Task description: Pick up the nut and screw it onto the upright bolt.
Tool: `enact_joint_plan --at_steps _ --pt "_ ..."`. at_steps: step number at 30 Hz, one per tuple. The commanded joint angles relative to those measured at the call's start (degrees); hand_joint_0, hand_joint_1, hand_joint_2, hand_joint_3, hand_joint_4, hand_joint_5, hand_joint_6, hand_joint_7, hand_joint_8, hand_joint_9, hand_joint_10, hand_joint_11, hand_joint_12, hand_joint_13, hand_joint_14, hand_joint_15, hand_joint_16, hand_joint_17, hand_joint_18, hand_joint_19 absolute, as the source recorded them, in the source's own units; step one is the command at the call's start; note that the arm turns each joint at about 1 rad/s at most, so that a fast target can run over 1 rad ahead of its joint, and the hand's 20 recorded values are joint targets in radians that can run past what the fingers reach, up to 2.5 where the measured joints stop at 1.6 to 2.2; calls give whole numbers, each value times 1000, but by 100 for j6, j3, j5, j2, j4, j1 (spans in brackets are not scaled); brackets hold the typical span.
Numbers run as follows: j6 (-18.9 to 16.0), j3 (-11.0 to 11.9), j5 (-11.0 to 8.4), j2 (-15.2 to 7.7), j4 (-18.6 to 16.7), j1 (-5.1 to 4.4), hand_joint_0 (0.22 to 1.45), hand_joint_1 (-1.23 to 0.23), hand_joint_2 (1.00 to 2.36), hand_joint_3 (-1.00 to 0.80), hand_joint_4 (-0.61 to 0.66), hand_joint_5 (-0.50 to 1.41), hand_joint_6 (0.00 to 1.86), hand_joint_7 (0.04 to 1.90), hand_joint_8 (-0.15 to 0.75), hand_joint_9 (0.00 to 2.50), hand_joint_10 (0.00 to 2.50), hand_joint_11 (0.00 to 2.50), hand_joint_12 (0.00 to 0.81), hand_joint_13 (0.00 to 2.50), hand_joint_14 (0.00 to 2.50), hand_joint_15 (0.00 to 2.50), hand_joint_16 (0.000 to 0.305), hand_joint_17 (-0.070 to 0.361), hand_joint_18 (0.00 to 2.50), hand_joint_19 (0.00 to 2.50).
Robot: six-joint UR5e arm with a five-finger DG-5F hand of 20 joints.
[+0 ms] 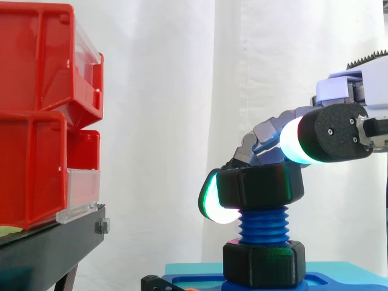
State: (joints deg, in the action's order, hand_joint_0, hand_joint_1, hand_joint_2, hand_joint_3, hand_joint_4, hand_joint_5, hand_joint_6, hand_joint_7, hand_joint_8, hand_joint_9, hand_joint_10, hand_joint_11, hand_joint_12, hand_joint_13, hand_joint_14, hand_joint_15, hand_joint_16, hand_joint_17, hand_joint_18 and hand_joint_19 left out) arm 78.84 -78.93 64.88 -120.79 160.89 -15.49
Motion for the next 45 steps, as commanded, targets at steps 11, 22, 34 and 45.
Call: enact_joint_plan --at_steps 11,22,34,45 --pt "0 185 262 12 197 125 428 -110 1000 -500 157 -224 501 558 225 391 0 0 327 361 0 0 46 103 78 0" --pt "9 360 377 12 548 204 447 -98 1000 -500 178 -203 502 754 231 391 0 0 324 364 0 0 43 97 70 0" --pt "62 352 447 3 126 125 459 -121 1000 -500 182 -199 502 785 235 403 0 0 322 380 0 0 41 93 94 0" --pt "62 360 491 3 109 125 462 -134 1000 -500 187 -193 502 796 236 404 0 0 320 385 0 0 41 92 104 0"
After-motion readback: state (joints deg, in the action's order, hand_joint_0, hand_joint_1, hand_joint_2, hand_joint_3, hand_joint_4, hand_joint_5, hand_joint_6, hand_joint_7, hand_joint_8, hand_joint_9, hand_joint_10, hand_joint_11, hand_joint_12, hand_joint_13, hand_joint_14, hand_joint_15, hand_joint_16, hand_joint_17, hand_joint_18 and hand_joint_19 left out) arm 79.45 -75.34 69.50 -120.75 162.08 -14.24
